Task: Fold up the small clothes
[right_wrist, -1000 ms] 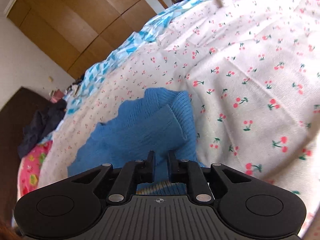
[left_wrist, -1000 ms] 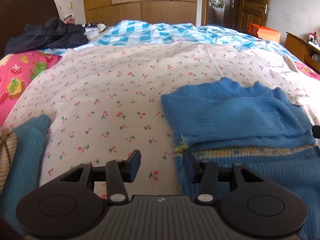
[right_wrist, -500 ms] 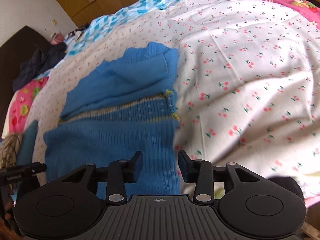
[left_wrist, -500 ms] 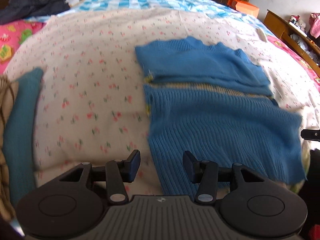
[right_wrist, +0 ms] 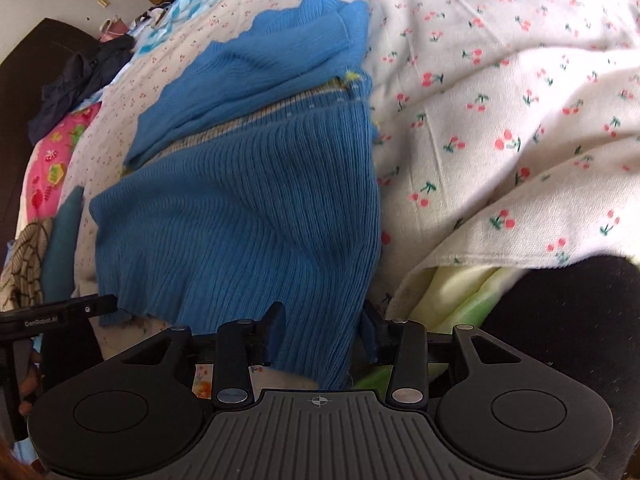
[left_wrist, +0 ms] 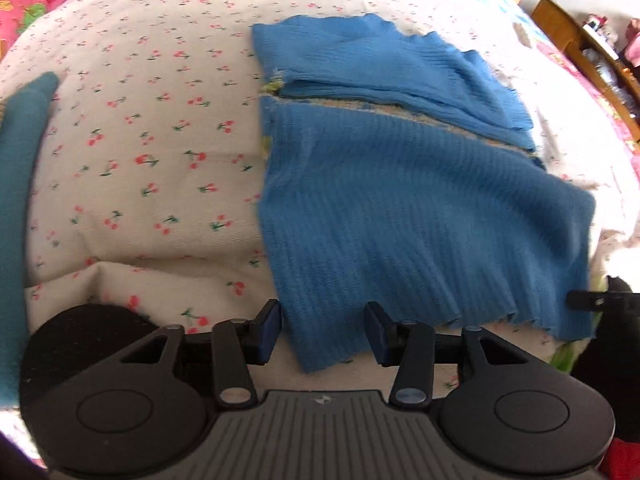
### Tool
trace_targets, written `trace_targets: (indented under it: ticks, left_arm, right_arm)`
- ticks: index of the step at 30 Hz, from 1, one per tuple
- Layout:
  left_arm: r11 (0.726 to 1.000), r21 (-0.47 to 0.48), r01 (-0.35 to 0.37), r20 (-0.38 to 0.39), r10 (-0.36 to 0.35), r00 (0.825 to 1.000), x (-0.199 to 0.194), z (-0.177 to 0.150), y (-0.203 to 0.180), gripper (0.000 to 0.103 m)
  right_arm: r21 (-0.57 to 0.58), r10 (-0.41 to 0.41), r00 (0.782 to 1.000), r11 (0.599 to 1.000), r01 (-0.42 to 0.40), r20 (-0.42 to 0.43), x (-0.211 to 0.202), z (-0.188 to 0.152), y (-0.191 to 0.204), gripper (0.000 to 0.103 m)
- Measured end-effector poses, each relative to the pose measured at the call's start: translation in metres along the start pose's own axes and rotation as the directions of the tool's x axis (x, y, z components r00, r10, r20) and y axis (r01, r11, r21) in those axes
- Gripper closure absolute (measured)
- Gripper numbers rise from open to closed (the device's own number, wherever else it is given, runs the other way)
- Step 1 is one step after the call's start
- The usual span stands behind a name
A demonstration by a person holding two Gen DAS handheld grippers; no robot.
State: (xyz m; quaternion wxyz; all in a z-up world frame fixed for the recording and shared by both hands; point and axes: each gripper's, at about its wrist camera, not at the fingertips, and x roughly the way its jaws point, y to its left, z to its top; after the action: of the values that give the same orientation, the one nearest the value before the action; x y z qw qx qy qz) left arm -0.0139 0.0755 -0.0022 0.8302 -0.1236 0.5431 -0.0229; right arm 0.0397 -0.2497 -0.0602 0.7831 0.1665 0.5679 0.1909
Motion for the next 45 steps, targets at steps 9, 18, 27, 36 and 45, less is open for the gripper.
trace_targets:
  ticks: [9, 18, 27, 36, 45]
  left_arm:
    - [0.99, -0.053, 0.133, 0.006, -0.133, 0.991, -0.007, -0.001, 0.002, 0.086]
    - [0.951, -0.189, 0.245, 0.055, -0.239, 0.97, -0.004, 0.003, 0.017, 0.089]
    - [0.906, -0.209, 0.368, 0.15, -0.342, 0.928, -0.016, 0.021, 0.021, 0.091]
    - [0.836, -0.186, 0.516, 0.44, -0.399, 0.805, -0.036, 0.115, 0.033, 0.091]
    - [0.868, -0.307, 0.391, 0.468, -0.22, 0.856, 0.038, 0.191, 0.062, 0.091]
  right_arm:
    - [0.084, 0.137, 0.989, 0.986, -0.14, 0.047, -0.015, -0.009, -0.014, 0.095]
    - [0.108, 0.251, 0.956, 0.957, -0.269, 0.152, -0.023, -0.003, -0.003, 0.096]
    - [0.122, 0.35, 0.89, 0.909, -0.398, 0.292, -0.034, 0.018, 0.011, 0.096]
    - [0.061, 0.374, 0.754, 0.876, -0.478, 0.54, -0.038, 0.122, 0.027, 0.096]
    - [0.212, 0.181, 0.882, 0.932, -0.295, 0.436, 0.053, 0.206, 0.007, 0.096]
